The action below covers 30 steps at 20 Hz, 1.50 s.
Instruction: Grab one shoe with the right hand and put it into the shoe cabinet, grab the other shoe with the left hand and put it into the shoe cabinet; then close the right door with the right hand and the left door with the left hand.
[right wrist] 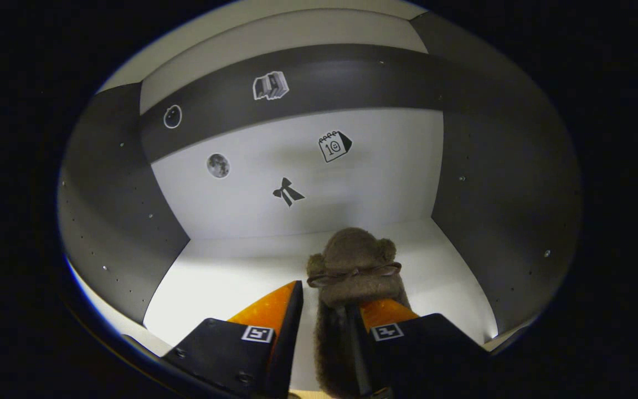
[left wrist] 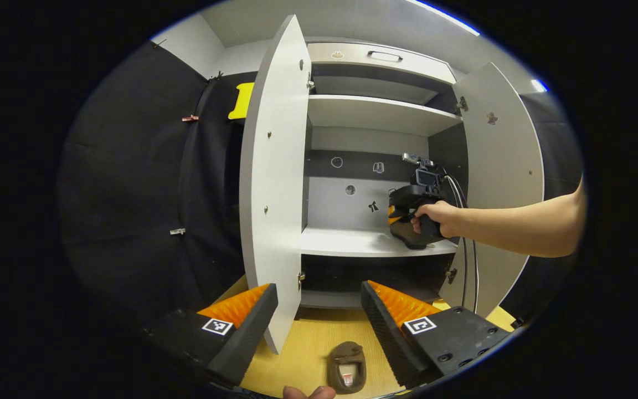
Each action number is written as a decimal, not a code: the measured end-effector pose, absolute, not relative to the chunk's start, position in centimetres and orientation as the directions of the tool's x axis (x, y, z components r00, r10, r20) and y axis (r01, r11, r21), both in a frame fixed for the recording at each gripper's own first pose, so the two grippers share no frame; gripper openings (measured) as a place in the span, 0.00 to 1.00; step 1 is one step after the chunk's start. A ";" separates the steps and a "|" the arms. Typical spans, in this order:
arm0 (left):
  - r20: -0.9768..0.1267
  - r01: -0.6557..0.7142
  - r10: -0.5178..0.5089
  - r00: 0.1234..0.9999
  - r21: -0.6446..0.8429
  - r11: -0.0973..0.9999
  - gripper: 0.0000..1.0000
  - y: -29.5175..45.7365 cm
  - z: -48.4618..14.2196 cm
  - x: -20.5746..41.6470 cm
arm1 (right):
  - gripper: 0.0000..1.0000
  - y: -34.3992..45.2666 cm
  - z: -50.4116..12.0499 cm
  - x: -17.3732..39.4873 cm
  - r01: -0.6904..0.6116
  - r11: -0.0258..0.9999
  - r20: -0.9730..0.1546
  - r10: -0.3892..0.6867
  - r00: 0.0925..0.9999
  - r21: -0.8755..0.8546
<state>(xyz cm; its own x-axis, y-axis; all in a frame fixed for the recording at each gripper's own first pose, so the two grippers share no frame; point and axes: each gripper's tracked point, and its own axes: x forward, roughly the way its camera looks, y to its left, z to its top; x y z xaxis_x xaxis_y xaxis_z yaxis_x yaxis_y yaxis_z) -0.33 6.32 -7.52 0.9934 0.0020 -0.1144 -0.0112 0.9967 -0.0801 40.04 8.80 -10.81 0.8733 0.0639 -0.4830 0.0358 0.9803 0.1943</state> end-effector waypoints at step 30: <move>-0.605 0.238 -0.189 0.773 0.001 0.971 0.85 -0.3 -41.4 4.0 | 0.98 5.3 5.9 7.1 -0.122 0.987 0.034 0.119 0.992 0.104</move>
